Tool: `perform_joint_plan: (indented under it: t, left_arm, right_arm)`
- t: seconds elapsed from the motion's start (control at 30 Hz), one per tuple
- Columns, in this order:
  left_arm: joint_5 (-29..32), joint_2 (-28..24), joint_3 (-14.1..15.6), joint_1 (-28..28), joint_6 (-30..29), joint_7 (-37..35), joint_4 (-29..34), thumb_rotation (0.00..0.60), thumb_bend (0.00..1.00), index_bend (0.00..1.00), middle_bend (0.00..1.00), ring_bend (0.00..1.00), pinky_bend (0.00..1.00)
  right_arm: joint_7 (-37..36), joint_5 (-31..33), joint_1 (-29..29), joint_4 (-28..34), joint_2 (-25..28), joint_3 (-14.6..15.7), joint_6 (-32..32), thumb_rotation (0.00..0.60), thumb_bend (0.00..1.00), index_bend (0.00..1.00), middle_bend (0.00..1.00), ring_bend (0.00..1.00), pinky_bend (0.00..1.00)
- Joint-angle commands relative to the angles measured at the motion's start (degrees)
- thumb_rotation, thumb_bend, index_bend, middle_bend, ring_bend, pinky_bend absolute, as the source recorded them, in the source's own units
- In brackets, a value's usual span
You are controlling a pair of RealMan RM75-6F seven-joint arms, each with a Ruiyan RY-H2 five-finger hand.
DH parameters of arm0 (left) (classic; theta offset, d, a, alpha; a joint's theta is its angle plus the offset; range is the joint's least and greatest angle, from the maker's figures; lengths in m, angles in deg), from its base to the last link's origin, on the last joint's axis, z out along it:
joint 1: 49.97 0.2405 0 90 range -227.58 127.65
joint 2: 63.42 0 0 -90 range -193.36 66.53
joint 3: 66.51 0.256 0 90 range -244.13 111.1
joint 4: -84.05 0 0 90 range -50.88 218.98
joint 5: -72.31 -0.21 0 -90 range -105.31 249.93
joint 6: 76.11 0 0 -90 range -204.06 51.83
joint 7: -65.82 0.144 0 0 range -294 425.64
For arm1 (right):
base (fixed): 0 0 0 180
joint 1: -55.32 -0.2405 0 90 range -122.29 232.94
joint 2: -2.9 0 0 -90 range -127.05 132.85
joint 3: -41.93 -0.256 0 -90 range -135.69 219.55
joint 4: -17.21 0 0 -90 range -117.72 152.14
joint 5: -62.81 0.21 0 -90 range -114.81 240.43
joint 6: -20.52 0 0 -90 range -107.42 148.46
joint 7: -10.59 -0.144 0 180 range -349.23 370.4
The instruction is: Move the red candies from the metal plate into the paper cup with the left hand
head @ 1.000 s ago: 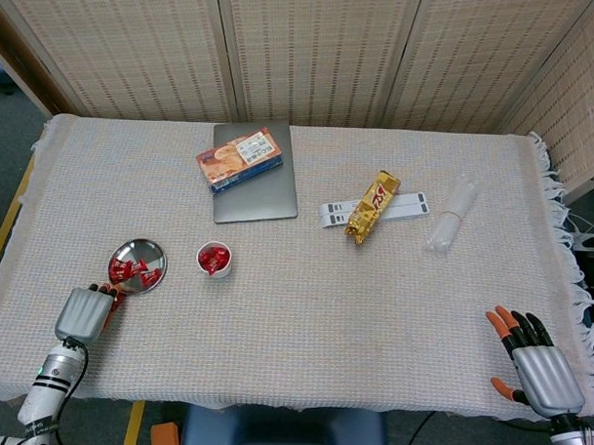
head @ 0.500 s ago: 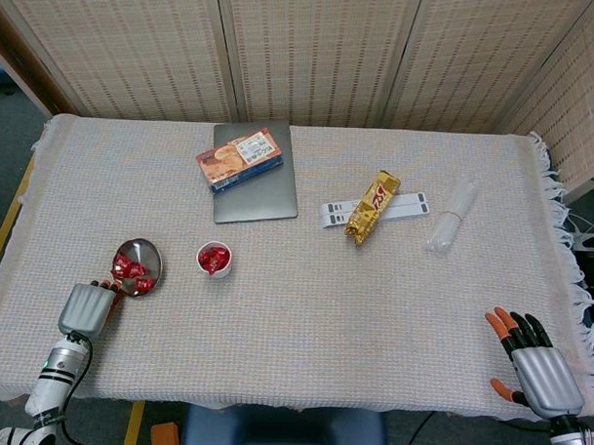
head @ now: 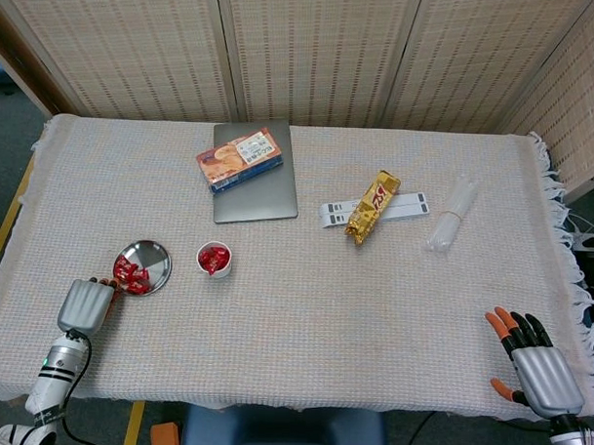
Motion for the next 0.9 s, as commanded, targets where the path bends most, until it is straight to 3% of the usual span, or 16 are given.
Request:
perform_joint_plan:
  t: [0.03,0.3,0.47,0.67,0.9]
  left_arm:
    - [-0.9,-1.2,-0.4,0.3,-1.4,-1.1,1.9,0.600,0.40,0.46,0.57,0.60,1.00]
    - [-3.3,-8.6,-4.1,-2.0,-4.9,-0.9,16.5,0.600,0.41,0.46,0.57,0.60,1.00]
    - [-2.3,-11.2,-8.6,-7.2,-1.0,2.3,25.0,0.600,0.41,0.46,0.57,0.60,1.00]
    - [1.5,-9.3,-12.9,-13.6,5.4,6.7,26.9,0.600,0.41,0.44,0.56,0.59,1.00]
    - [3.5,-6.5,-14.0,-18.0,8.8,10.8,27.2,0.600,0.41,0.44,0.56,0.58,1.00]
  right_arm:
    - [0.0,0.1,0.0,0.0,0.0,0.0,-0.1,0.600,0.11,0.00,0.00,0.00,0.00]
    - [0.0,0.2,-0.1,0.0,-0.1,-0.1,-0.2,0.600,0.11,0.00,0.00,0.00,0.00]
    - [0.2,1.0,-0.4,-0.1,-0.3,-0.5,-0.7,0.600,0.11,0.00,0.00,0.00,0.00]
    - [0.3,2.6,-0.5,-0.1,-0.3,-1.1,-1.1,0.600,0.11,0.00,0.00,0.00,0.00]
    - [0.0,4.6,-0.9,-0.1,-0.3,-2.0,-2.0,0.600,0.11,0.00,0.00,0.00,0.00]
